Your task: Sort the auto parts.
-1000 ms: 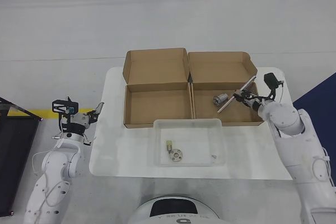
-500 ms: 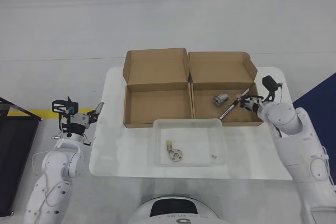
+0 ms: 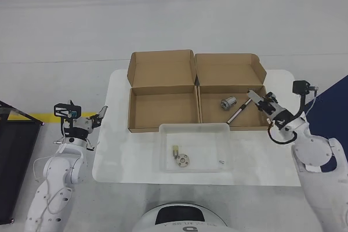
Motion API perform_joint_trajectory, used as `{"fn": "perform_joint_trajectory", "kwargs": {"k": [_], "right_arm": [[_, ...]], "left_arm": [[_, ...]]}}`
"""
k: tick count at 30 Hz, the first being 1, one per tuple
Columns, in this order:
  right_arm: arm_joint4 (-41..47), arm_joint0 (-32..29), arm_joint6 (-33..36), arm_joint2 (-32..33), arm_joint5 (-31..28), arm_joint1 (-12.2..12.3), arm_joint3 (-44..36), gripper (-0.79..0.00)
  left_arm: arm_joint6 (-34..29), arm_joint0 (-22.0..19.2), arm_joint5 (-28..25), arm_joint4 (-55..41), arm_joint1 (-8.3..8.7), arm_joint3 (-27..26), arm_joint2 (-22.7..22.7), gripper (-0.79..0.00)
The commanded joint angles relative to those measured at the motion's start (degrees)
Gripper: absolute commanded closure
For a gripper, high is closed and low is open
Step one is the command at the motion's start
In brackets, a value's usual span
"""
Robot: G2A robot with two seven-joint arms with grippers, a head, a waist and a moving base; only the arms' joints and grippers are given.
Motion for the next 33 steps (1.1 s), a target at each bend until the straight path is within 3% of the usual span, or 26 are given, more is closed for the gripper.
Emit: {"fn": "perform_joint_trajectory", "kwargs": {"k": [1, 8, 11, 14, 17, 19, 21, 23, 33], "right_arm": [[1.3, -2.3, -0.7, 1.5, -3.3, 0.0, -1.2, -0.785], [1.3, -2.3, -0.7, 1.5, -3.3, 0.0, -1.2, -0.785], [1.3, -2.3, -0.7, 1.5, -3.3, 0.0, -1.2, -0.785], [1.3, -2.3, -0.7, 1.5, -3.3, 0.0, -1.2, -0.785], [1.3, -2.3, -0.7, 1.5, -3.3, 0.0, -1.2, -0.785], [1.3, -2.3, -0.7, 1.5, -3.3, 0.0, -1.2, -0.785], [1.3, -2.3, -0.7, 1.5, -3.3, 0.0, -1.2, -0.785], [1.3, -2.3, -0.7, 1.5, -3.3, 0.0, -1.2, -0.785], [1.3, -2.3, -0.7, 1.5, -3.3, 0.0, -1.2, -0.785]], "left_arm": [[0.0, 0.0, 0.0, 0.0, 0.00, 0.0, 0.0, -0.785], [-0.4, 0.0, 0.6, 0.9, 0.04, 0.2, -0.3, -0.785], [-5.7, -0.9, 7.3, 17.0, 0.27, -3.6, 1.0, -0.785], [-9.0, -1.9, 6.6, 26.4, 0.28, -9.0, 4.3, -0.785], [-15.7, -5.1, 0.5, 34.3, 0.10, -11.9, 10.6, -0.785], [-18.5, -8.9, -8.4, 32.9, -0.25, -12.5, 16.3, -0.785], [-21.4, -12.3, -12.6, 32.6, -0.65, -11.8, 20.0, -0.785], [-23.8, -13.7, -12.8, 32.8, -0.90, -11.4, 21.1, -0.785], [-23.5, -13.5, -13.5, 32.5, -0.90, -11.4, 21.5, -0.785]]}}
